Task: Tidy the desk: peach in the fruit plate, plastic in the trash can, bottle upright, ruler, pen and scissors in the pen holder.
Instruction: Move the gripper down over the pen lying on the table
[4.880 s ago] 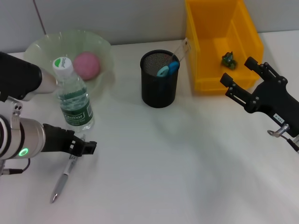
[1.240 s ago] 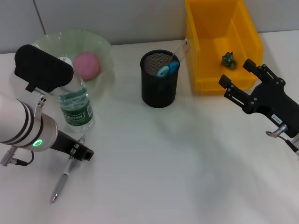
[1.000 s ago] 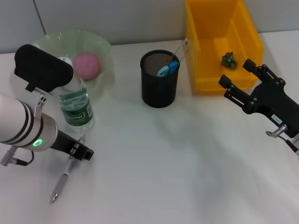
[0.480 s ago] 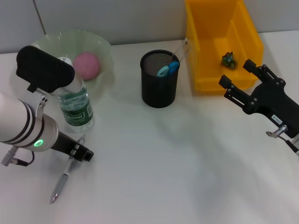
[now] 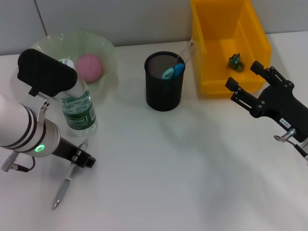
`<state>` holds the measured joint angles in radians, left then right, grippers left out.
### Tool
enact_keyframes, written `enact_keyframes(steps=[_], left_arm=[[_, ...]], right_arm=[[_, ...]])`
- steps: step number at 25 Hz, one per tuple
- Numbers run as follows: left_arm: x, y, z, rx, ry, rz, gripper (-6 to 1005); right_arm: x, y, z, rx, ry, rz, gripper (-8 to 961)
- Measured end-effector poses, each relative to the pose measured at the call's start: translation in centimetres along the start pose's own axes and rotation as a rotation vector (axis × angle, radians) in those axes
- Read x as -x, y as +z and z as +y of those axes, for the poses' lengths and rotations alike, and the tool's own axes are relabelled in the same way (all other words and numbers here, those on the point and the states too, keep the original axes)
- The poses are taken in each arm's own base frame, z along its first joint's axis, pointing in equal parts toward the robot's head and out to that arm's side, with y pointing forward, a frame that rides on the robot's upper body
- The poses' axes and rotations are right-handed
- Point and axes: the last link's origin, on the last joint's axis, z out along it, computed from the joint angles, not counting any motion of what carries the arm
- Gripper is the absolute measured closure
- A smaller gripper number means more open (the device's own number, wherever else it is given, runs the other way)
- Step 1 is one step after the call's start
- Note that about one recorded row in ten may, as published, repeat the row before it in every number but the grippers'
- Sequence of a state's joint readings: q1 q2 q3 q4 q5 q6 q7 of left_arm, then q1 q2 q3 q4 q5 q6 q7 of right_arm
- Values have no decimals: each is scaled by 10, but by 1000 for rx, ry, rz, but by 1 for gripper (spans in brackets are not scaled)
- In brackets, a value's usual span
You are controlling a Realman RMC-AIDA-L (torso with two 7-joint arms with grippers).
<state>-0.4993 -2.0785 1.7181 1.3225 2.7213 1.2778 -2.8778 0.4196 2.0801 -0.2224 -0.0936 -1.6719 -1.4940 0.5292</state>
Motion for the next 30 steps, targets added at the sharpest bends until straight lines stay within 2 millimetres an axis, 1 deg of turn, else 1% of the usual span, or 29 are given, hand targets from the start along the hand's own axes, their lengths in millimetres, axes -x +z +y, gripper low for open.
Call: enact_keyframes(steps=[11, 13, 30], left_arm=[[-1, 0, 0, -1, 1, 1, 521], [-6, 0, -3, -5, 1, 5, 528], [-7, 0, 0, -3, 17, -6, 963]], right_arm=[[0, 0, 0, -2, 0, 3, 133], [-1, 0, 0, -4, 2, 7, 133], [-2, 0, 0, -7, 12, 11, 133]])
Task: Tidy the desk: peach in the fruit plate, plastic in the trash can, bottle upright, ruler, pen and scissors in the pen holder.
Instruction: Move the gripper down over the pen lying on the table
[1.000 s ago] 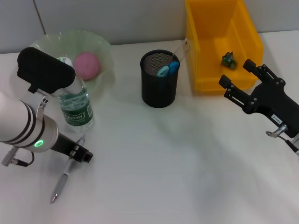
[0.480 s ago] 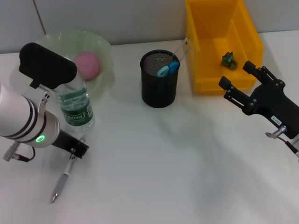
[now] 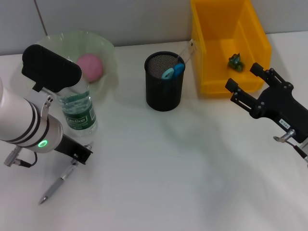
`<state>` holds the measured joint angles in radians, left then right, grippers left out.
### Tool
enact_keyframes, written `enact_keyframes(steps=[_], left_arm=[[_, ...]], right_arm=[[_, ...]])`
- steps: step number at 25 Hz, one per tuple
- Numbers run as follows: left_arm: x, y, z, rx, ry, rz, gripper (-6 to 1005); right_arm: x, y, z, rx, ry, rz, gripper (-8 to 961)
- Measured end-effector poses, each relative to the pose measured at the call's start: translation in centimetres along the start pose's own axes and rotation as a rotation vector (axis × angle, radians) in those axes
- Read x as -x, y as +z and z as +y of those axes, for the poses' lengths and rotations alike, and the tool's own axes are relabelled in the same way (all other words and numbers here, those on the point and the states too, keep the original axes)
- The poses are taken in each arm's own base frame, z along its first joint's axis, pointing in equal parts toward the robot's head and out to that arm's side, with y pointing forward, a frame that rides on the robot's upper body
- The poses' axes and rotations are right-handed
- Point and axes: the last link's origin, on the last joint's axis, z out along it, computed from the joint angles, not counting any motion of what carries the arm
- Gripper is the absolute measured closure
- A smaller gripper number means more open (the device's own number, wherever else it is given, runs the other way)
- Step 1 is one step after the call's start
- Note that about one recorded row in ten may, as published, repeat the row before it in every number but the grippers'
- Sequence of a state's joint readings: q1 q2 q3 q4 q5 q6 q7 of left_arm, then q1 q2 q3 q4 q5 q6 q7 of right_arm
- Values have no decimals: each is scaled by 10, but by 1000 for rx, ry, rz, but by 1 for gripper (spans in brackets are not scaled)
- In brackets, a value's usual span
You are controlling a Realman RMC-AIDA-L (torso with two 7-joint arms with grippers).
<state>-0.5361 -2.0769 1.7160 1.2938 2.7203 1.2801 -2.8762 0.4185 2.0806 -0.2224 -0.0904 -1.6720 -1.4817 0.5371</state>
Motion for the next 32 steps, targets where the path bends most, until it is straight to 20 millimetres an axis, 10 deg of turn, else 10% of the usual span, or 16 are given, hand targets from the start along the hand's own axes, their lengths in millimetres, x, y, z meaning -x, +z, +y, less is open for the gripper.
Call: enact_keyframes(steps=[32], left_arm=[[1, -16, 6, -46, 71, -10, 961]], right_arm=[[0, -2, -2, -5, 10, 3, 134]])
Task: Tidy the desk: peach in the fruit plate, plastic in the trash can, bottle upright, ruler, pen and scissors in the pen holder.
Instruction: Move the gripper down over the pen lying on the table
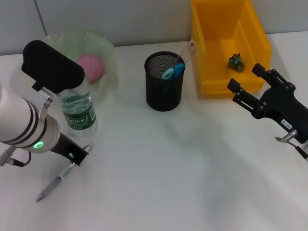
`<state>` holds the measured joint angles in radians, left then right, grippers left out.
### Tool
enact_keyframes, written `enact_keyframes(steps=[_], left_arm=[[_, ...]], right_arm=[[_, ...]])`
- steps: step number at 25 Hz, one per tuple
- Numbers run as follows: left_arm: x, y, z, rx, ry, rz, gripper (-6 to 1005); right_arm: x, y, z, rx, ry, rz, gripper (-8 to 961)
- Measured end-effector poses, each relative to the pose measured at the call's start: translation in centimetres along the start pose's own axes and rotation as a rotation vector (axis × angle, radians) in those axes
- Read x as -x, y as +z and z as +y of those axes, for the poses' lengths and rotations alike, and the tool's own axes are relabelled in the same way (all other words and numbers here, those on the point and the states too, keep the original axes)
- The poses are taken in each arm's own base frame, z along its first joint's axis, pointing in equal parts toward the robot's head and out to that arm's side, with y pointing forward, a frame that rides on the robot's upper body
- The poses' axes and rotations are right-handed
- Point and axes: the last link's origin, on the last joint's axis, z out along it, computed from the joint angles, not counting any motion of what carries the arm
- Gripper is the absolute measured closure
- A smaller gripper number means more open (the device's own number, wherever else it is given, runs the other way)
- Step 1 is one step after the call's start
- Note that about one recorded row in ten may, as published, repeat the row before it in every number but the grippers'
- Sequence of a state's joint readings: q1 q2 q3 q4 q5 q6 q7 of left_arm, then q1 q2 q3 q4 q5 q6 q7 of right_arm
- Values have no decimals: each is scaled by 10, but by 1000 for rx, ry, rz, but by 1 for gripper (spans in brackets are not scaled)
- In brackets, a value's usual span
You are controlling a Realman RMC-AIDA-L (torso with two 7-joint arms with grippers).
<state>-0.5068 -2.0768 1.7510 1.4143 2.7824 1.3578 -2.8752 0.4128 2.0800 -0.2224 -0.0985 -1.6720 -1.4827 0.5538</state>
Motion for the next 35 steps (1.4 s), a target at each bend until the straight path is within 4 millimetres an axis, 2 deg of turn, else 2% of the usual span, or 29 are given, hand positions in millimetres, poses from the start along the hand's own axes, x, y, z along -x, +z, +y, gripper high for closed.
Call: enact_keyframes(steps=[11, 16, 35], left_arm=[[-1, 3, 3, -3, 20, -10, 784], [0, 8, 1, 1, 19, -31, 646], [-5, 15, -1, 3, 34, -44, 661]], right_arm=[[1, 2, 1, 6, 2, -6, 133], [1, 2, 1, 6, 2, -5, 133], [1, 4, 1, 7, 0, -4, 134]])
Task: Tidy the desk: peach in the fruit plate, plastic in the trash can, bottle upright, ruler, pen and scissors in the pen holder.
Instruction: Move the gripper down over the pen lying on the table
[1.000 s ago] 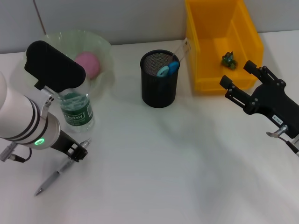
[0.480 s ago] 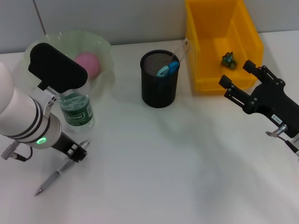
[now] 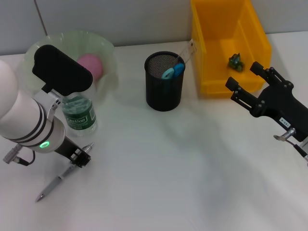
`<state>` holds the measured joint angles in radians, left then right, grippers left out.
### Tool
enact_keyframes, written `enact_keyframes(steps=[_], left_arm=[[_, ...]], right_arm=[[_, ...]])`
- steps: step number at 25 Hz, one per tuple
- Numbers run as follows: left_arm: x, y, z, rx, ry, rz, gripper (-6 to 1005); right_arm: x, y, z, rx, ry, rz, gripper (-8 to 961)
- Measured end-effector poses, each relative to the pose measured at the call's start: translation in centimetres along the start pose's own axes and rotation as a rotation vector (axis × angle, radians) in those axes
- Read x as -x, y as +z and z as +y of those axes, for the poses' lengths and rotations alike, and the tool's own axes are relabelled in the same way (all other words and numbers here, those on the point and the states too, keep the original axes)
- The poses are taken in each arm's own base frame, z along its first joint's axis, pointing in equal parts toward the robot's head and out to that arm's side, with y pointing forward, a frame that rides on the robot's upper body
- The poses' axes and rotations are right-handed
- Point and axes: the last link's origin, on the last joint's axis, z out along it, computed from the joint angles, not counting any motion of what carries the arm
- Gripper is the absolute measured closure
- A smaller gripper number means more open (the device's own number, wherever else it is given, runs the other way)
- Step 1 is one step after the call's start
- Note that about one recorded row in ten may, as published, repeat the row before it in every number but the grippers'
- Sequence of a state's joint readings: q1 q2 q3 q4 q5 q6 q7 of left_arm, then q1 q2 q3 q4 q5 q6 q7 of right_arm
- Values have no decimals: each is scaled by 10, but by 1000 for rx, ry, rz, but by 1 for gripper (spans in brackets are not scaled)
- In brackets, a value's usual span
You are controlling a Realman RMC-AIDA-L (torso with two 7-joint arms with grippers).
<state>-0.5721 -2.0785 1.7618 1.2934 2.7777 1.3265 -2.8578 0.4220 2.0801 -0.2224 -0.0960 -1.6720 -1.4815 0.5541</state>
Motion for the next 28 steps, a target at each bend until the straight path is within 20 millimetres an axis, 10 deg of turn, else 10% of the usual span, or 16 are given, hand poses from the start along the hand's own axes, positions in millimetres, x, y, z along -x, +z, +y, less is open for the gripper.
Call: enact_keyframes(steps=[28], left_arm=[[1, 3, 0, 1, 7, -11, 682]], right_arm=[[-1, 0, -1, -6, 1, 9, 134]])
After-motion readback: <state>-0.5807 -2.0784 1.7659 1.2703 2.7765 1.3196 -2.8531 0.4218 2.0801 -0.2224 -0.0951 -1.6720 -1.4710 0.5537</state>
